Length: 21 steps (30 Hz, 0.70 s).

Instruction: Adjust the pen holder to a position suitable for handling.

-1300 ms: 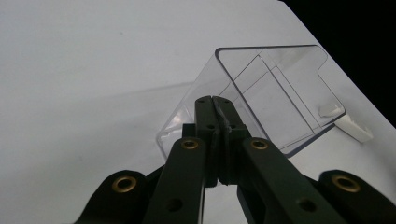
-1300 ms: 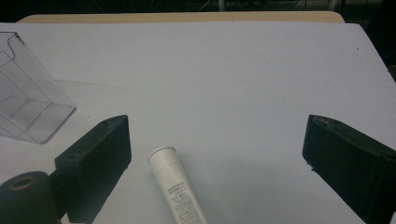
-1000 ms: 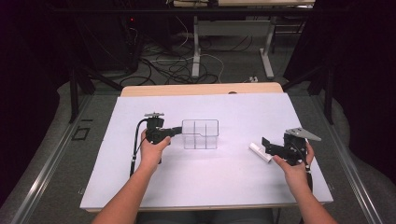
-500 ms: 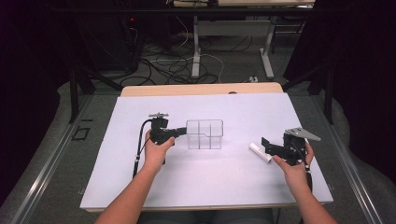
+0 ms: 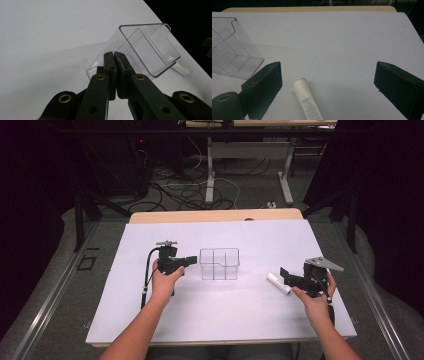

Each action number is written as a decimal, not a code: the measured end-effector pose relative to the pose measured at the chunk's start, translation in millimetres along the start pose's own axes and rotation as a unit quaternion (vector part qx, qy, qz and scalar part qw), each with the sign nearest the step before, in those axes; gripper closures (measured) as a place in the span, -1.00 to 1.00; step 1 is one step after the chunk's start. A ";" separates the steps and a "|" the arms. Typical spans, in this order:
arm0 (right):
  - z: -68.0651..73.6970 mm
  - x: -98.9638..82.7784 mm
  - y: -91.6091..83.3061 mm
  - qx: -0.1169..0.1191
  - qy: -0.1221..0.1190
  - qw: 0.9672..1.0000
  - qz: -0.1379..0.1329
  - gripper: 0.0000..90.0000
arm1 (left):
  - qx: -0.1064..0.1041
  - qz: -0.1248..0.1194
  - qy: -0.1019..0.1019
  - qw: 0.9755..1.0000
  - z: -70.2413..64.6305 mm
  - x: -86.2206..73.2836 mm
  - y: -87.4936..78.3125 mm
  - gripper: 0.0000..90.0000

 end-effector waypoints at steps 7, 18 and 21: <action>0.7 0.6 -0.2 -0.002 0.005 1.000 -0.005 -0.83 | 0.014 -0.002 0.011 1.000 -0.3 -0.6 -11.9 0.85; 0.3 0.9 -1.4 0.002 0.004 1.000 -0.003 -0.83 | 0.030 -0.020 0.044 0.998 -5.0 -2.7 -31.2 0.56; -0.6 1.7 -1.6 0.001 0.006 1.000 -0.005 -0.83 | 0.032 -0.030 0.045 0.998 -6.0 -3.5 -36.1 0.50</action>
Point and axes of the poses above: each handheld gripper's, and its own axes: y roughly forward along the jaws, x roughly out of its top, z roughly to its left, the point moved 9 cm from there along y, roughly forward along the jaws, and after that the axes turned 3 degrees about z, right-handed, at the moved point
